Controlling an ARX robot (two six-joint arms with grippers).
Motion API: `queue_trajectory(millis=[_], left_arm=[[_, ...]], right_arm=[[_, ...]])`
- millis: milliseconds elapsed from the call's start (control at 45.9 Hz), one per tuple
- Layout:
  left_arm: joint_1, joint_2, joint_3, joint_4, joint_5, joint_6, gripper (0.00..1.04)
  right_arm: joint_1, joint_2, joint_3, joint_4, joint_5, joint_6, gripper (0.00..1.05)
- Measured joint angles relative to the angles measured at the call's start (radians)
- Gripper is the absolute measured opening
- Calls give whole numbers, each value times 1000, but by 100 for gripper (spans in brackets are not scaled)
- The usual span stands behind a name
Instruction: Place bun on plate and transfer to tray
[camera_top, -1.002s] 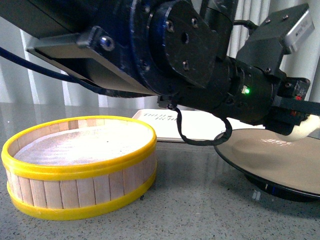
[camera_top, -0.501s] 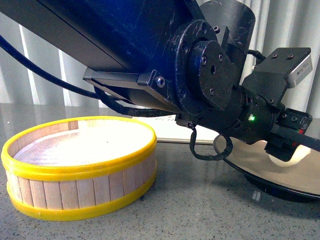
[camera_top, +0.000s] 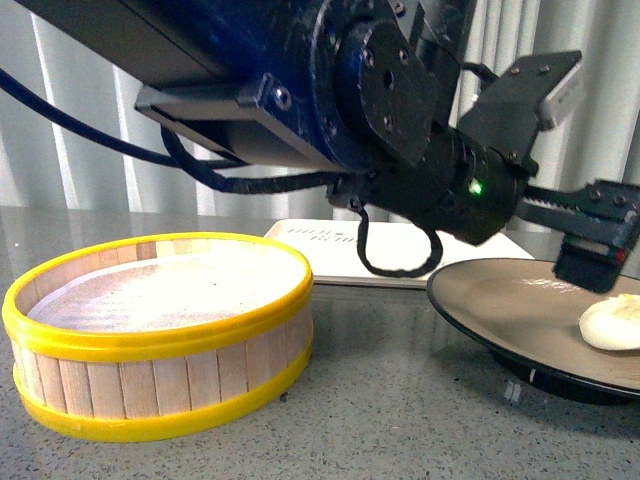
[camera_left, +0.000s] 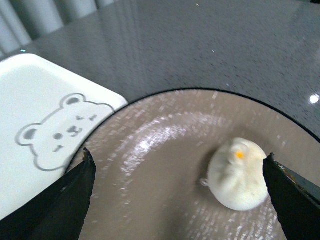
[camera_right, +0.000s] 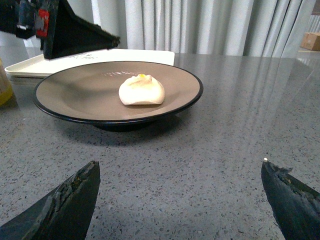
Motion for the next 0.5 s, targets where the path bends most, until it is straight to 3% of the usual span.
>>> queue_trajectory(millis=[131, 240, 501], left_arm=[[46, -10, 61, -50, -124, -60, 98], [108, -12, 130, -204, -294, -113, 98], [184, -24, 131, -237, -348, -158, 98]], right_arm=[[0, 0, 0, 0, 0, 0, 96], [0, 0, 0, 0, 0, 0, 96], [0, 0, 0, 0, 0, 0, 96]])
